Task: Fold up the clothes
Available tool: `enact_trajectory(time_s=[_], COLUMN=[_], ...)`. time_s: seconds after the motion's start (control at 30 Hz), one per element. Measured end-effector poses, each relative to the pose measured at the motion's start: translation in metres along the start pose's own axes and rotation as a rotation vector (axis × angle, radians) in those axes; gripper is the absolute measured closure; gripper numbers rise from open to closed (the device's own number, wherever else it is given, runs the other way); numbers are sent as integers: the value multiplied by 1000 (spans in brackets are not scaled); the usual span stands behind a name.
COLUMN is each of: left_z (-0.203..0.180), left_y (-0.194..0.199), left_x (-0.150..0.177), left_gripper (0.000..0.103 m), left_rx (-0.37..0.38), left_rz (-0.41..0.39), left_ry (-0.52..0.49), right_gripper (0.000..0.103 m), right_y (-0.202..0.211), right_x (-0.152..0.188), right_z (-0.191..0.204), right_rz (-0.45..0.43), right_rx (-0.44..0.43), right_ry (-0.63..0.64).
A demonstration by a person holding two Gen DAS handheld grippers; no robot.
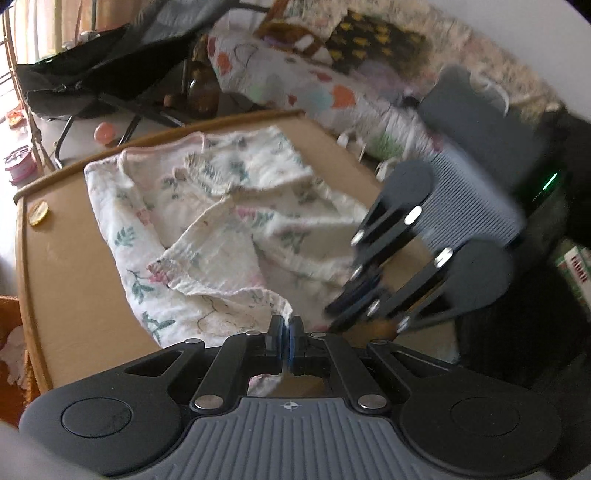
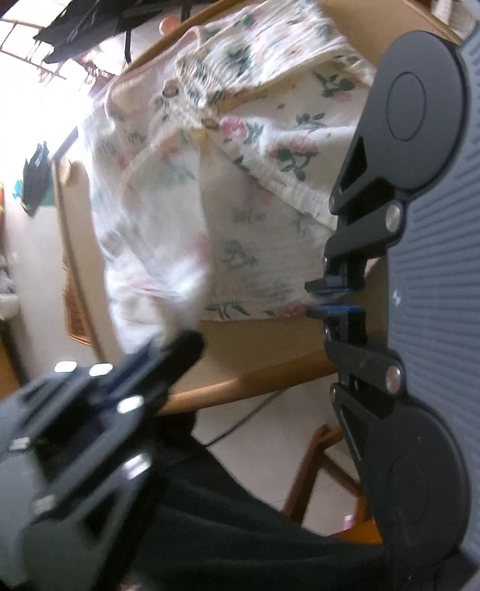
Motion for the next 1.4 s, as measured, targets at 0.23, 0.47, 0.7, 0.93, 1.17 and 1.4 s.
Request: enact_trajectory(time_s=[0.23, 0.47, 0.7, 0.93, 1.17, 1.4], left_z=[7, 4, 17, 29, 40, 66], left_y=[-27, -34, -25, -1, 6, -12], left_x=[15, 27, 27, 23, 17, 5], left_gripper=[98, 90, 90, 50, 49, 53], left_rx=[-47, -87, -93, -31, -39, -99], left_rz=[92, 110, 65, -53, -139, -150], left_ry=[-13, -96, 23, 175, 256, 460], right_gripper=[96, 96, 84, 87, 97, 97], right_y=[31, 22, 12, 7, 18, 34], right_x=[31, 38, 40, 46, 54, 57], right_z=[-23, -33, -28, -25, -31, -41], right_rz=[-51, -79, -84, -85, -108, -154], right_rx=[148, 229, 239, 267, 288, 307], right_ry=[-271, -372, -388, -398, -477, -555])
Point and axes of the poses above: each gripper's, at about its wrist camera, not at the fingertips, and y roughly against the way its jaws point, z to its left, x to its underside, the point moved 8 cm from there along -y, roughly the way its jaws point, and after that the axes turned 14 degrees about y, right-handed, at the moved point
